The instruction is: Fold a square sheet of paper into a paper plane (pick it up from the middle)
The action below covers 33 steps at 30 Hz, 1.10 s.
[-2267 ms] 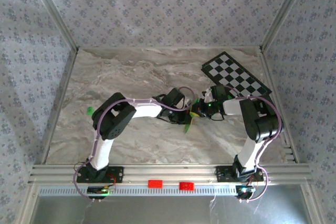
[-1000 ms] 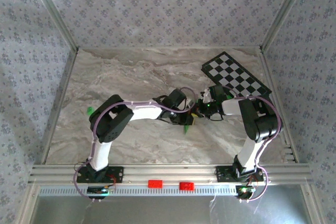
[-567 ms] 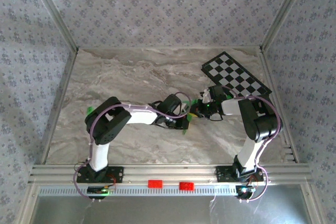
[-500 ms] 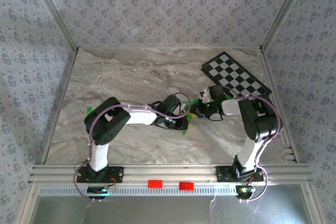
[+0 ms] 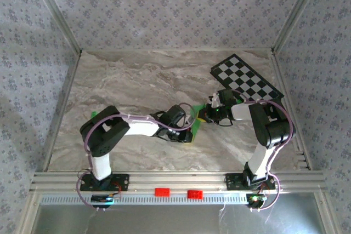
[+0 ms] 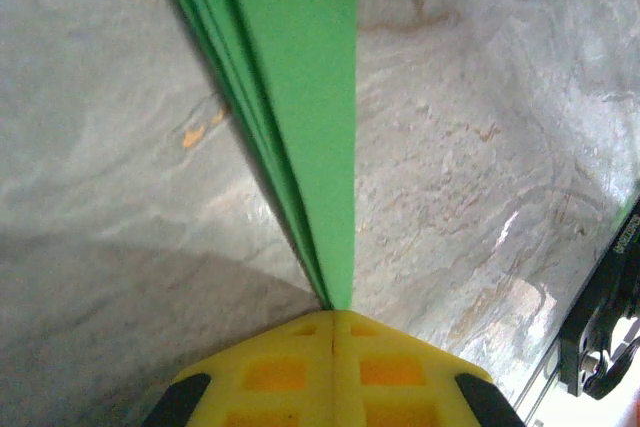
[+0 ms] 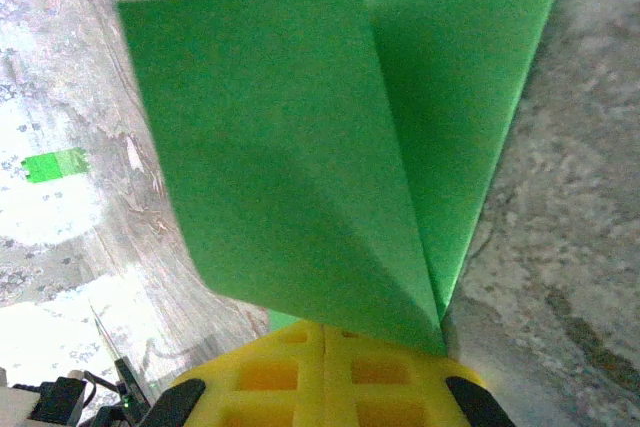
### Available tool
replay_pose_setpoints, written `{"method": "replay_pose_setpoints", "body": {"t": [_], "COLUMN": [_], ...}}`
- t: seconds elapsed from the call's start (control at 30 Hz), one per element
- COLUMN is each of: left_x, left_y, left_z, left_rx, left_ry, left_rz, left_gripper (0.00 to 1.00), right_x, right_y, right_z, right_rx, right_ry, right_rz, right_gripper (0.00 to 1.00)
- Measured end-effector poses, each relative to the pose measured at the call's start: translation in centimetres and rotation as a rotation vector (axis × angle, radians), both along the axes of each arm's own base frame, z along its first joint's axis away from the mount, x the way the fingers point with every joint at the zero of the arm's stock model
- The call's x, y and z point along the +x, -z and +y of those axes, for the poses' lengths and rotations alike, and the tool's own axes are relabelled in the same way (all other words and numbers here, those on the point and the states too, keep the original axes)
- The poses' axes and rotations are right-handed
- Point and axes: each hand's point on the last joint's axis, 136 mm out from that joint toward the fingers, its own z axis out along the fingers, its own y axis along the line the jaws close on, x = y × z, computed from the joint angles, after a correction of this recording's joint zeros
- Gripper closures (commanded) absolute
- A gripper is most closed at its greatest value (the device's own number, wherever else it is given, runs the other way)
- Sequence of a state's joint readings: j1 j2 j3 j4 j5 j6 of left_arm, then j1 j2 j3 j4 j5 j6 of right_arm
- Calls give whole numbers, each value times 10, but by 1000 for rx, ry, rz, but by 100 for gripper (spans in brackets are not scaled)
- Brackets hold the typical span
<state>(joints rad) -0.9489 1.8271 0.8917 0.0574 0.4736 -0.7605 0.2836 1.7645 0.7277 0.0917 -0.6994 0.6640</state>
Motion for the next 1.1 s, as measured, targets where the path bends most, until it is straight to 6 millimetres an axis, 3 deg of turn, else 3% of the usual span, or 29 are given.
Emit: {"method": "replay_pose_setpoints", "body": {"t": [0.23, 0.3, 0.47, 0.6, 0.7, 0.9, 1.1], "left_x": [-15, -15, 20, 53, 64, 66, 65], "left_y": [-3, -11, -42, -50, -51, -50, -32], "left_z": [13, 18, 18, 17, 4, -17, -20], "left_rx": [23, 13, -85, -151, -182, -207, -168], "left_ry": [7, -6, -110, -207, -216, -179, -159], "left_rz": [6, -2, -39, -38, -22, -8, 22], "left_gripper": [100, 100, 100, 100, 100, 100, 100], "right_x": [0, 0, -1, -10, -16, -24, -24], "right_y": [0, -1, -2, -3, -2, -3, -3], "right_z": [1, 3, 6, 8, 11, 15, 16], "right_rx": [1, 4, 4, -9, -21, -17, -9], "right_ry": [-3, 2, 41, 90, 130, 205, 241], "right_rz": [1, 4, 19, 53, 75, 106, 121], "right_gripper": [97, 97, 97, 97, 97, 97, 97]}}
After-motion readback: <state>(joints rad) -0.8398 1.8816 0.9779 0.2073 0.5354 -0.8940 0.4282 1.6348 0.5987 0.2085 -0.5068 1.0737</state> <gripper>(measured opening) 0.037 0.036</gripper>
